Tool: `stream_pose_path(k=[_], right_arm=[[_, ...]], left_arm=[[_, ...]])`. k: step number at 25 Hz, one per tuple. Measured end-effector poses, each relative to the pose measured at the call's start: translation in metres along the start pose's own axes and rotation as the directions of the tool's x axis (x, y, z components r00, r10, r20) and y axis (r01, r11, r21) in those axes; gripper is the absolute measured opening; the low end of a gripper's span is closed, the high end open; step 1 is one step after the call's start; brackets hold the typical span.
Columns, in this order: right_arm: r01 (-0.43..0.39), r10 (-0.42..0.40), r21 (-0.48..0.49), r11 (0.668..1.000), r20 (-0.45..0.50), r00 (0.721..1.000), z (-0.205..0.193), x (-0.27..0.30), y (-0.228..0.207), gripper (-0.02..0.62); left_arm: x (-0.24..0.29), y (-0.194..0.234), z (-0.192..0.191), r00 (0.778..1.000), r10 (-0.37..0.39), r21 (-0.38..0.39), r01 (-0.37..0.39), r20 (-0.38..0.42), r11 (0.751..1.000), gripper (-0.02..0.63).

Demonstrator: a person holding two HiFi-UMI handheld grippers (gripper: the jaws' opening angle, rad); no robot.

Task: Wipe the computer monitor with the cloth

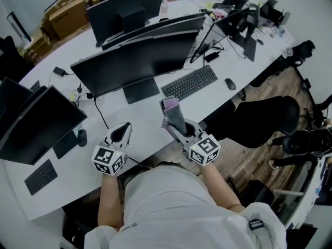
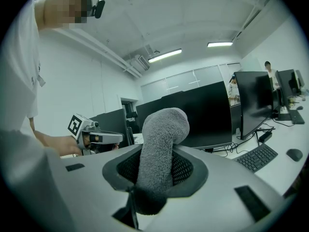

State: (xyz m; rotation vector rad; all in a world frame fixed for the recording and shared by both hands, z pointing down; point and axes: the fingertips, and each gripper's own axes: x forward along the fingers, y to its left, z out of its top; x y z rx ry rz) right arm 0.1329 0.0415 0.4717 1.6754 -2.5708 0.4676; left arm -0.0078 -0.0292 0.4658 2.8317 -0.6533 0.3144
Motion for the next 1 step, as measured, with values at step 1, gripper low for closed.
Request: stream_pose_path(k=[1], right_arm=[[0.0, 0.0, -0.001, 1.0, 0.0, 1.0, 0.0008, -0.0009, 0.0001, 0.124]], left_arm=[[0.0006, -0.0015, 0.0011, 1.0, 0.0, 0.0, 0.0, 0.001, 1.0, -0.002]])
